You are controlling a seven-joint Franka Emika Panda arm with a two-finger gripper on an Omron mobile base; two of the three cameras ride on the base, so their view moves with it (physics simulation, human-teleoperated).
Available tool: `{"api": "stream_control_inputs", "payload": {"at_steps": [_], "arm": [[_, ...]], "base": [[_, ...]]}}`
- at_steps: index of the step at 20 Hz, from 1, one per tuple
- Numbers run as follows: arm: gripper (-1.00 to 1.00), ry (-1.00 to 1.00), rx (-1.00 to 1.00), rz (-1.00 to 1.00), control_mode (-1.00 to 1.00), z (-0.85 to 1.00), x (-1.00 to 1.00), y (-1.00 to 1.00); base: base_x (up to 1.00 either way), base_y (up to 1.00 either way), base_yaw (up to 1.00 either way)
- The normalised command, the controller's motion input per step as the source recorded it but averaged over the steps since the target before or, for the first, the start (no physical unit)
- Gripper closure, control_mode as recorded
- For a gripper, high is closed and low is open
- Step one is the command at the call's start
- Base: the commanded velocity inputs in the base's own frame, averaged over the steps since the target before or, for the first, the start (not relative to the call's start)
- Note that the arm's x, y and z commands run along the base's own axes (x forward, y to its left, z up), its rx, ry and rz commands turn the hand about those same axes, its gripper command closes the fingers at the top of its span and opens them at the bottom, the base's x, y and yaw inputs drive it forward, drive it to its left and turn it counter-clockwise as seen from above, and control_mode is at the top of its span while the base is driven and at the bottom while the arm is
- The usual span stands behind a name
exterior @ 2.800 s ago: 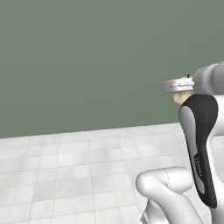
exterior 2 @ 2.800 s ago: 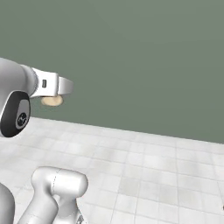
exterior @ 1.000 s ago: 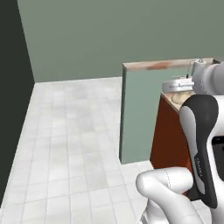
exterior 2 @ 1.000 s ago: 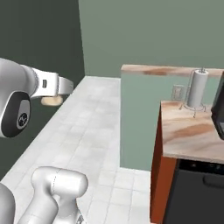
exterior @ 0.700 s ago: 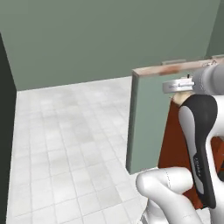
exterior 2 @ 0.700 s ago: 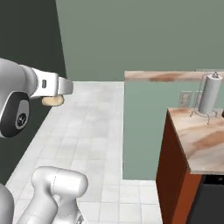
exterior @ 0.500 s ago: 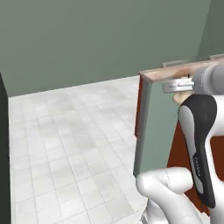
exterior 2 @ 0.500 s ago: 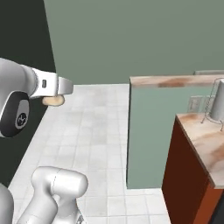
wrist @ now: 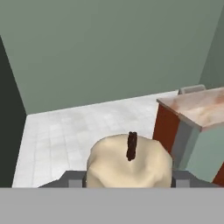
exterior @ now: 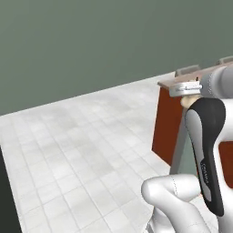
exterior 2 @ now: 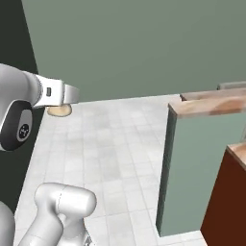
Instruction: Get the candle and the beer from the cabinet and move them to the dining counter.
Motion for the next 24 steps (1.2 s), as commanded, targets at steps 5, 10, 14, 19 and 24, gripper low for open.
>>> {"api": "stream_control_inputs", "payload": {"at_steps": [5,10,14,19,24], "arm": [[1.00,0.00,0.00,0.00,1.00,0.00,0.00,0.00],[1.00,0.00,0.00,0.00,1.00,0.00,0.00,0.00],[1.00,0.00,0.00,0.00,1.00,0.00,0.00,0.00],[1.00,0.00,0.00,0.00,1.00,0.00,0.00,0.00],[1.00,0.00,0.00,0.00,1.00,0.00,0.00,0.00]], "base": [[1.00,1.00,-0.29],[1.00,1.00,-0.31],[1.00,1.00,-0.33],[1.00,1.00,-0.37],[1.00,1.00,-0.41]]}}
